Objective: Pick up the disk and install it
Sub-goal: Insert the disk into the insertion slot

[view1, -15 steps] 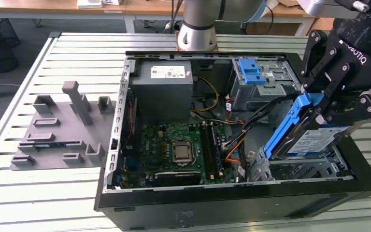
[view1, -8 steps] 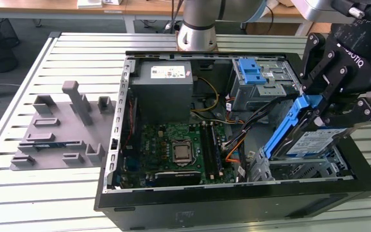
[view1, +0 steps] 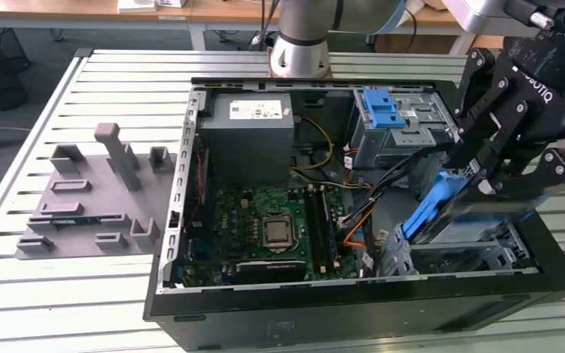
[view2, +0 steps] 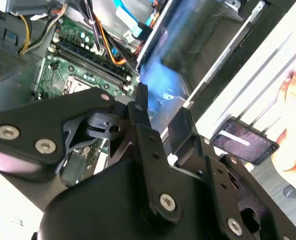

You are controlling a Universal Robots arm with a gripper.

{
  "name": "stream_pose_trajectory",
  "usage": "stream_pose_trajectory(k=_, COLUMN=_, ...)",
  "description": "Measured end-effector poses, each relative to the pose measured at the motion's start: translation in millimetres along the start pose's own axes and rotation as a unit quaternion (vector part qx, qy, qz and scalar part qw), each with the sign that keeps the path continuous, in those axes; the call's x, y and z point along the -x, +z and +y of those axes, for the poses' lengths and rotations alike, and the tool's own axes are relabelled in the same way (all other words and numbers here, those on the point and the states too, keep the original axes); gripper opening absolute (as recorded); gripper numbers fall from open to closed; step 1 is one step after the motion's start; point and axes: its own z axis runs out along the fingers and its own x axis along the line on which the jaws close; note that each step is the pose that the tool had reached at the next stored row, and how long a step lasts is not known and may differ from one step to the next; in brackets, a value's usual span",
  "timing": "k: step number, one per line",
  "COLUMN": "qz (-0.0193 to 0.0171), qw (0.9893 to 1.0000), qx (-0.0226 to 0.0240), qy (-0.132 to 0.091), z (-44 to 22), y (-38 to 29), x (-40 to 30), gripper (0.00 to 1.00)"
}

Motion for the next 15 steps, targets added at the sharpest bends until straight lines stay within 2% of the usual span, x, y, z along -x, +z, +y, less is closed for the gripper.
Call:
stream_pose_trajectory(k=9, qz=0.0001, qw=1.0, qx=0.0, qy=0.0, z=-0.4, y=14.3, x=-0.2, gripper=0.42)
stream_pose_trajectory(k=11, qz=0.0002, qw=1.0, qx=0.0, qy=0.0, z=-0.4, y=14.3, x=-0.2, gripper=0.3)
stream_pose_trajectory(k=12, qz=0.0002, qw=1.0, qx=0.0, qy=0.0, z=-0.4, y=14.3, x=-0.2, gripper=0.3)
stream_pose_trajectory(k=14, qz=0.0001, qw=1.0, qx=0.0, qy=0.0, z=-0.4, y=14.4, x=-0.3, gripper=0.18)
stream_pose_trajectory(k=15, qz=0.0001, qw=1.0, qx=0.0, qy=0.0, z=-0.4, y=14.4, x=-0.2, gripper=0.18)
